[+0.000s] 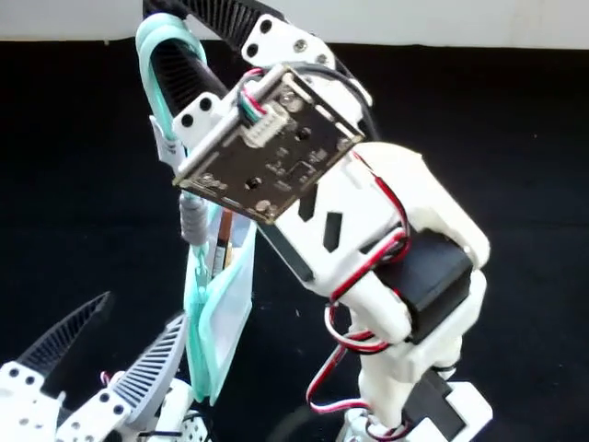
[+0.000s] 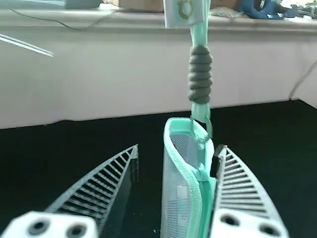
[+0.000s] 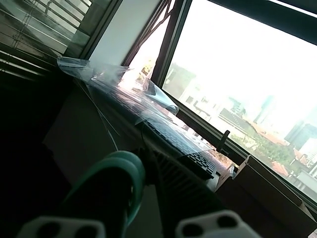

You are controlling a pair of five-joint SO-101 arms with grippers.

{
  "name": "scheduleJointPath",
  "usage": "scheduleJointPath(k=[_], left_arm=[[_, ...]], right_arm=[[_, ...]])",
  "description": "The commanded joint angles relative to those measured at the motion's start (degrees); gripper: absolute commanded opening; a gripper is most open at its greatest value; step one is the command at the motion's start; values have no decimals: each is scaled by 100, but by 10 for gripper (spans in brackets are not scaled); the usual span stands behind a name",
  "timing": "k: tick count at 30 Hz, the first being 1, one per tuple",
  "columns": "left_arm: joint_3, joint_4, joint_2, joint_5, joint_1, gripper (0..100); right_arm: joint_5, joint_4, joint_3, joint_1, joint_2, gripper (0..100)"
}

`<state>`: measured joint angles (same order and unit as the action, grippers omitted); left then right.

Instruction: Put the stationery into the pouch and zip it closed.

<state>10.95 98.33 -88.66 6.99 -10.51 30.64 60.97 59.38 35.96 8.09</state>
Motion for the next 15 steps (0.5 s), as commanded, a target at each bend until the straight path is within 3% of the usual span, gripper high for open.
scheduleJointPath(k=[1,15], left_arm=[[-22,26,303,44,-268,266],[1059,97,251,44,-479,266]], right_arm=[[35,22,-4,4,48,7],[26,4,-4,-4,48,7]])
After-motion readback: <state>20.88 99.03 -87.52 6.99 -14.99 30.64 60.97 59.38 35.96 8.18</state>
